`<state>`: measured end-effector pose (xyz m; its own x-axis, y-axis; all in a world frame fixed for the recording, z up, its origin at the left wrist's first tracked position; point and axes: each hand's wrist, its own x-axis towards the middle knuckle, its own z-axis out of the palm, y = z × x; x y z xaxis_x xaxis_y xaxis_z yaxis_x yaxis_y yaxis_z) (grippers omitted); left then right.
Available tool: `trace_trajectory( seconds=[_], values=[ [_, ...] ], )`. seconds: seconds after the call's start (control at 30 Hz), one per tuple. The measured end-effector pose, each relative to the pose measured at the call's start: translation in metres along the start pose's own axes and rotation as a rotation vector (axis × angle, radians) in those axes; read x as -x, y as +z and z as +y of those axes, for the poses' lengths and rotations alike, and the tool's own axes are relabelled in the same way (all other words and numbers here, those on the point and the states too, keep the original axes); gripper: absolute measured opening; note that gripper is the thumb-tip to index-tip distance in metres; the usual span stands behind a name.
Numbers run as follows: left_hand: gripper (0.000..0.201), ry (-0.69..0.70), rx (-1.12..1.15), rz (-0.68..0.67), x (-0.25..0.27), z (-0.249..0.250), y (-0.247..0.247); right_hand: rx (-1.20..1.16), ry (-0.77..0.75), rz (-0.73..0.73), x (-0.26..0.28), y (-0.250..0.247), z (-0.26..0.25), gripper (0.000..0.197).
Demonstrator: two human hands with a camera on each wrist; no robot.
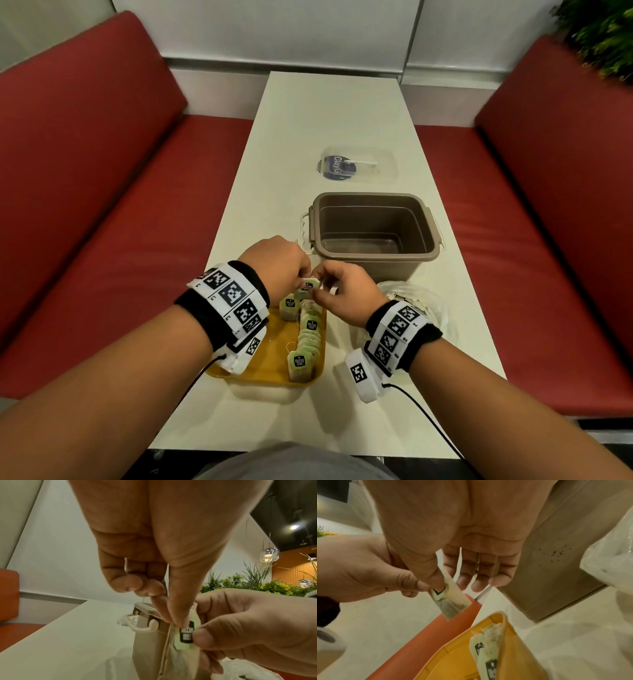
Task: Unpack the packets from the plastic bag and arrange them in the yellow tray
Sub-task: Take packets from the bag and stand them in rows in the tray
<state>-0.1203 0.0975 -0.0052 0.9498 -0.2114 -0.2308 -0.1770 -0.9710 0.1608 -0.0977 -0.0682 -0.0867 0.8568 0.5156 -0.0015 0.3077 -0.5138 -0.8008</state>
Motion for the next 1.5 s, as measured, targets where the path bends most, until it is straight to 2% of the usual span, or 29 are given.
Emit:
trace_trajectory(
  seconds=[0.07, 0.17, 0.3, 0.43, 0.57, 0.63, 0.77, 0.93, 1.07, 1.13, 1.23, 1.37, 1.5],
  values=[
    [0.015, 0.012, 0.012, 0.007, 0.0, -0.001, -0.002, 0.005, -0.011, -0.01, -0.001, -0.002, -0.002, 0.009],
    [0.018, 0.022, 0.069, 0.032, 0.001, -0.005, -0.003, 0.01, -0.012, -0.015, -0.003, -0.003, 0.0, 0.023],
    [0.022, 0.026, 0.1, 0.052, 0.004, -0.012, -0.004, -0.014, -0.002, -0.001, -0.004, -0.004, 0.003, 0.03],
    [0.015, 0.024, 0.081, 0.057, 0.007, -0.011, -0.006, -0.006, 0.011, 0.0, -0.003, -0.004, 0.0, 0.026],
    [0.016, 0.018, 0.049, 0.022, 0.008, -0.009, -0.004, 0.031, 0.01, 0.015, -0.004, -0.002, -0.002, 0.033],
    [0.018, 0.019, 0.034, 0.006, 0.008, -0.008, -0.002, 0.04, 0.01, 0.019, -0.004, -0.003, -0.003, 0.03],
    [0.015, 0.019, 0.095, 0.061, 0.008, -0.01, 0.001, -0.022, 0.001, 0.0, -0.002, -0.002, -0.008, 0.007],
    [0.008, 0.003, 0.18, 0.088, 0.008, -0.014, 0.009, 0.02, 0.014, -0.043, -0.004, 0.004, -0.01, 0.012],
    [0.005, -0.111, 0.14, 0.054, 0.006, -0.03, 0.022, 0.136, 0.062, -0.033, -0.004, 0.011, -0.005, 0.014],
    [0.008, -0.189, 0.121, -0.051, 0.004, -0.039, 0.033, 0.189, 0.112, -0.022, -0.003, 0.012, 0.0, 0.021],
    [0.009, -0.271, 0.095, -0.178, -0.002, -0.044, 0.054, 0.286, 0.235, -0.089, -0.001, 0.012, 0.005, 0.038],
    [0.005, -0.345, 0.107, -0.179, -0.016, -0.044, 0.076, 0.337, 0.326, -0.208, 0.002, 0.015, 0.008, 0.057],
    [0.023, -0.401, 0.05, -0.177, -0.025, -0.043, 0.09, 0.308, 0.33, -0.246, 0.005, 0.016, 0.006, 0.051]
  ],
)
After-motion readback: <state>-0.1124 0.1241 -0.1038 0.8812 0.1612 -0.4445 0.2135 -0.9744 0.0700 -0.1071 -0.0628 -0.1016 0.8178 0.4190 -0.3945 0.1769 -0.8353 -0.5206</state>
